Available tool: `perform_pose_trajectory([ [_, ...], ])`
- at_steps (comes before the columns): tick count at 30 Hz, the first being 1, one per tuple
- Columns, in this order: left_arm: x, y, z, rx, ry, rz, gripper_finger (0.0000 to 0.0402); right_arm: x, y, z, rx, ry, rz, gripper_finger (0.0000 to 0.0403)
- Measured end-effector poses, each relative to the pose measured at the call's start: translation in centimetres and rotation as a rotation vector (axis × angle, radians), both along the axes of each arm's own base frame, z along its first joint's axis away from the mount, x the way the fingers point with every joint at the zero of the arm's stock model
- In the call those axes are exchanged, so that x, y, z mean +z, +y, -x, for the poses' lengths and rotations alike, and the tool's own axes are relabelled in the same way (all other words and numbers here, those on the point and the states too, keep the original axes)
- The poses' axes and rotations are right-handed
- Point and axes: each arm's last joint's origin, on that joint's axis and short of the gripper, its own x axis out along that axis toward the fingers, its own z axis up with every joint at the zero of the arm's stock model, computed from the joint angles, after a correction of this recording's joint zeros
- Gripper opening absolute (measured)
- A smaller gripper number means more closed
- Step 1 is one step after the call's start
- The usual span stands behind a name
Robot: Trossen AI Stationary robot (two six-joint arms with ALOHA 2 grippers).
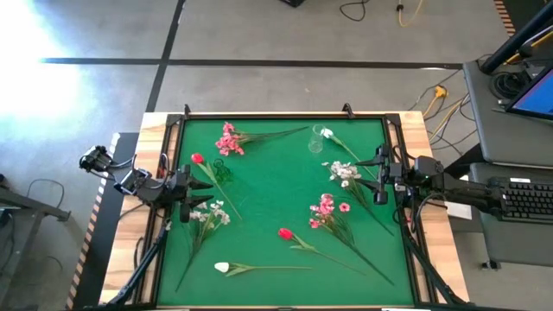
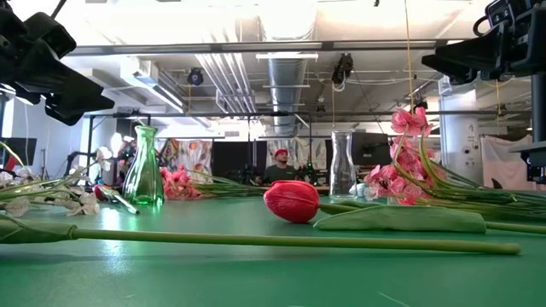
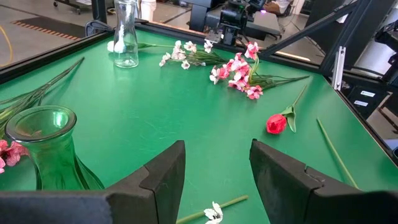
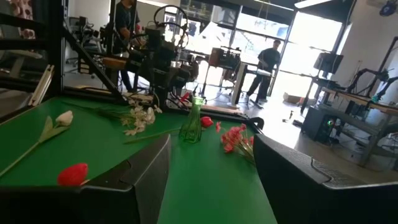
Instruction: Sort flowers into vase by color
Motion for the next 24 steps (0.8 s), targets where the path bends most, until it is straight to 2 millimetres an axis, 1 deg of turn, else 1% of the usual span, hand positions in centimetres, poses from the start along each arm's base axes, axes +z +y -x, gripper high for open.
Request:
perform_pose_trajectory([
  [10, 0.0, 0.0, 0.0, 0.0, 0.0, -0.003, 0.0168, 0.0, 0.0, 0.0, 0.0, 0.0, 0.0, 0.0221],
  [13, 0.0, 0.0, 0.0, -0.016, 0.008, -0.082, 0.0168, 0.0, 0.0, 0.0, 0.0, 0.001, 0.0, 0.0221],
  [15, 0.2, 0.1, 0.0, 0.014, -0.012, -0.109, 0.0168, 0.0, 0.0, 0.0, 0.0, 0.0, 0.0, 0.0221],
  [16, 0.5, 0.1, -0.1, 0.034, -0.044, -0.073, 0.0168, 0.0, 0.0, 0.0, 0.0, 0.0, 0.0, 0.0221],
  [19, 1.6, 0.0, -0.3, 0.065, -0.169, 0.121, 0.0168, 0.0, 0.0, 0.0, 0.0, 0.0, 0.0, 0.0221],
  [21, 2.2, 0.0, -0.4, 0.069, -0.23, 0.175, 0.0168, 0.0, 0.0, 0.0, 0.0, 0.0, 0.0, 0.0221],
  [24, 3.1, 0.0, -0.4, 0.065, -0.309, 0.195, 0.0168, 0.0, 0.0, 0.0, 0.0, 0.0, 0.0, 0.0221],
])
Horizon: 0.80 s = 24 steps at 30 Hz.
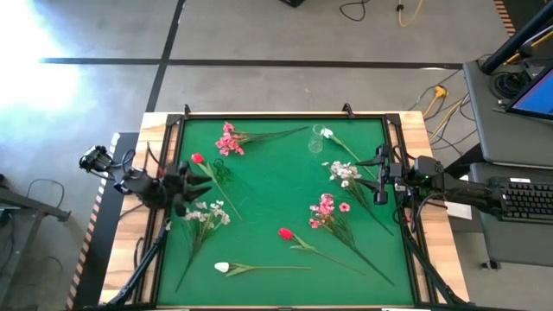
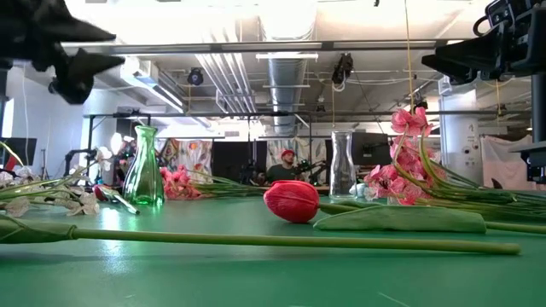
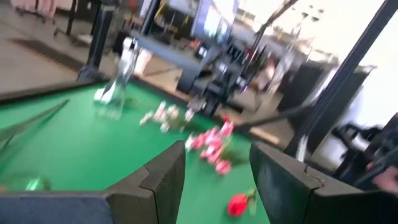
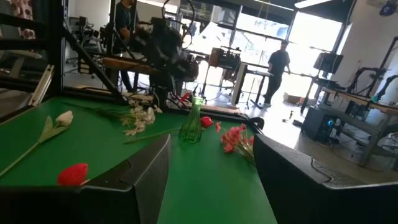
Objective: Sort flowers into vase by color
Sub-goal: Put the right white flowers into the transparent vase
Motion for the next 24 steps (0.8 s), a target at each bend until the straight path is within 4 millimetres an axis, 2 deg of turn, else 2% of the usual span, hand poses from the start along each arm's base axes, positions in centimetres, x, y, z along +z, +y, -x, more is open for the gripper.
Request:
perform_pose_trajectory([
  [3, 0.4, 0.0, 0.0, 0.004, -0.03, -0.009, 0.0168, 0.0, 0.0, 0.0, -0.001, 0.001, 0.017, 0.0221],
  [9, 0.4, 0.1, 0.0, 0.024, 0.003, -0.213, 0.0168, 0.0, 0.0, 0.0, 0.0, -0.003, 0.003, 0.0221],
  [15, 1.0, 0.1, 0.1, 0.032, -0.049, -0.214, 0.0168, 0.0, -0.2, 0.0, -0.064, -0.042, -0.35, 0.0221],
  [19, 1.3, 0.1, 0.1, 0.035, -0.081, -0.194, 0.0168, 0.0, -0.7, 0.1, -0.216, -0.126, -0.602, 0.0221],
  [24, 1.4, 0.1, 0.1, 0.027, -0.099, -0.165, 0.0168, 0.1, -0.7, 0.0, -0.191, -0.158, -0.762, 0.0221],
])
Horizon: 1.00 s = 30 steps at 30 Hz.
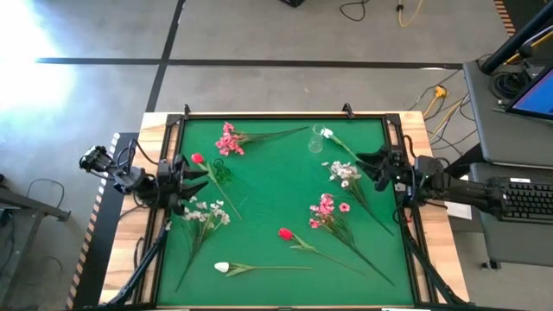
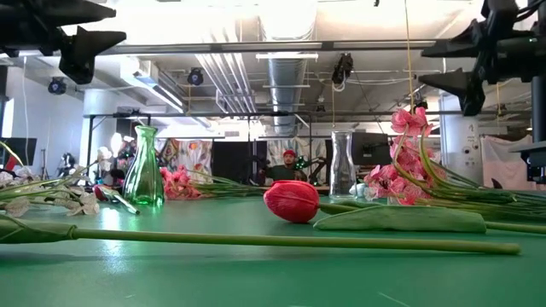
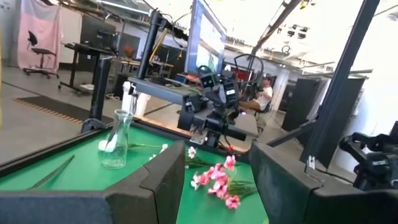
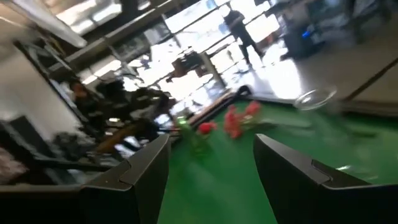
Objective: Sort flowers into vase by color
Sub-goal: Put the right white flowers into the transparent vase
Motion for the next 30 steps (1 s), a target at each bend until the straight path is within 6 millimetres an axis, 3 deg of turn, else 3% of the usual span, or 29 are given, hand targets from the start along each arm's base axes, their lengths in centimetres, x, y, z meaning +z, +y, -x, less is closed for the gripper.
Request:
perform_pose_trajectory([
  [13, -1.0, -0.7, -1.3, -0.019, 0.092, 0.031, 0.0168, 0.6, -0.1, -1.8, 0.106, -0.082, -0.295, 0.0221],
  [22, -2.0, -1.5, -2.5, -0.043, 0.184, 0.115, 0.0168, 1.9, 0.3, -4.1, 0.225, 0.225, -0.539, 0.0221],
  [30, -0.3, -1.7, -2.8, -0.053, 0.169, 0.115, 0.0168, 6.0, 1.1, -4.5, 0.227, 0.586, -0.609, 0.0221],
])
